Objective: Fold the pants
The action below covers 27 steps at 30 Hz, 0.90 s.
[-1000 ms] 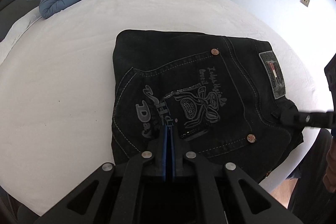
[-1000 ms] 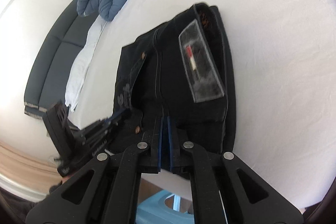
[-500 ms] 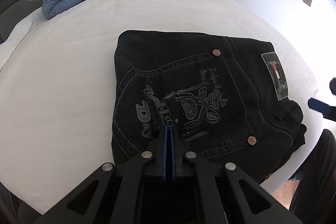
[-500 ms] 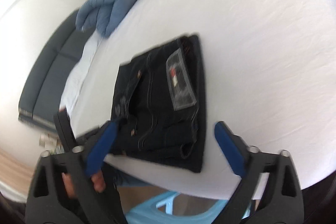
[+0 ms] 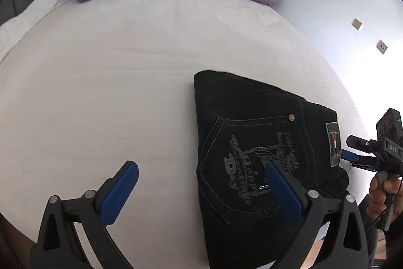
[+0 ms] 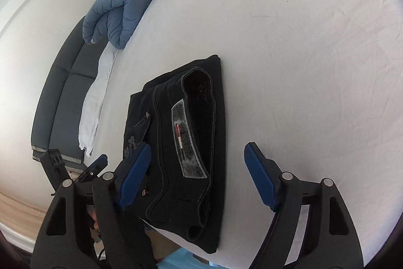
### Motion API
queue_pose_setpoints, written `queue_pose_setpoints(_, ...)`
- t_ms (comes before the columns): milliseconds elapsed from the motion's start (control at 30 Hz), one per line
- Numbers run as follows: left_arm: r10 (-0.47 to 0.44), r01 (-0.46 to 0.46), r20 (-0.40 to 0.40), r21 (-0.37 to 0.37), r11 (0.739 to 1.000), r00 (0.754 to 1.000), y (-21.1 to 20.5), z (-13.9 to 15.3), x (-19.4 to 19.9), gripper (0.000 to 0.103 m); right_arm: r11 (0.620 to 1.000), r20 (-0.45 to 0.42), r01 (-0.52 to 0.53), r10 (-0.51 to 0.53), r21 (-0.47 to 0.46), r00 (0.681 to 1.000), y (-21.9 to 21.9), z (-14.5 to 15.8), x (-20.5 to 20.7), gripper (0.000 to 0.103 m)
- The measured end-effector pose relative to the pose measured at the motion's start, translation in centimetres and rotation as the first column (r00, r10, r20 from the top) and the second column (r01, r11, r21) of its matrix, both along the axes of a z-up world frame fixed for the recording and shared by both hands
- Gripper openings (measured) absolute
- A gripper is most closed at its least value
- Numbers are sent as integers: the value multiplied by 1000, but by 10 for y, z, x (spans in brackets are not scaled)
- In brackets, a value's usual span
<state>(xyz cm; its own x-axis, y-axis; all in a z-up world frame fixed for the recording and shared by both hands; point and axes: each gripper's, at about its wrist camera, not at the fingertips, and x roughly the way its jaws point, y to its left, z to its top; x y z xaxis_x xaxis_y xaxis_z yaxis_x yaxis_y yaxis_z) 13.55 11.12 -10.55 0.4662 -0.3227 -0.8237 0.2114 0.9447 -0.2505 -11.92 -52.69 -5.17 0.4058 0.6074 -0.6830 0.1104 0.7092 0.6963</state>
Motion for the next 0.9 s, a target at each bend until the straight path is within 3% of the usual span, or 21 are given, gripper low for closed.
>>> queue_pose_setpoints(200,-98,91,-178,-49,995,979,-18,-32,35,94,999,-45,-7,9,47,999,9,-23,28,64)
queue_pose_setpoints(333,-132,132,-198,-12,991,971,-35,-36,43,88,997,-75,-75,77,28,994,30,-31,41,42)
queue_pose_setpoints(400,-137,133,-209,-32,991,968,-40,-35,45,65,996,-74,-85,86,17,994,38,-33,44,35)
queue_pose_setpoints(467,-150,138,-229,-70,988,962,-44,-34,47,50,997,-71,-77,78,18,994,40,-33,45,31)
queue_pose_setpoints(600,-172,177,-203,6,984,964,-63,-24,41,26,989,-12,-111,110,-96,994,57,-15,44,17)
queue_pose_setpoints(667,-163,167,-190,6,986,968,-66,-15,38,19,982,25,-124,129,-140,991,66,2,44,15)
queue_pose_setpoints(900,-161,159,-64,-47,986,985,-82,42,47,18,975,156,-131,160,-182,975,64,60,57,14)
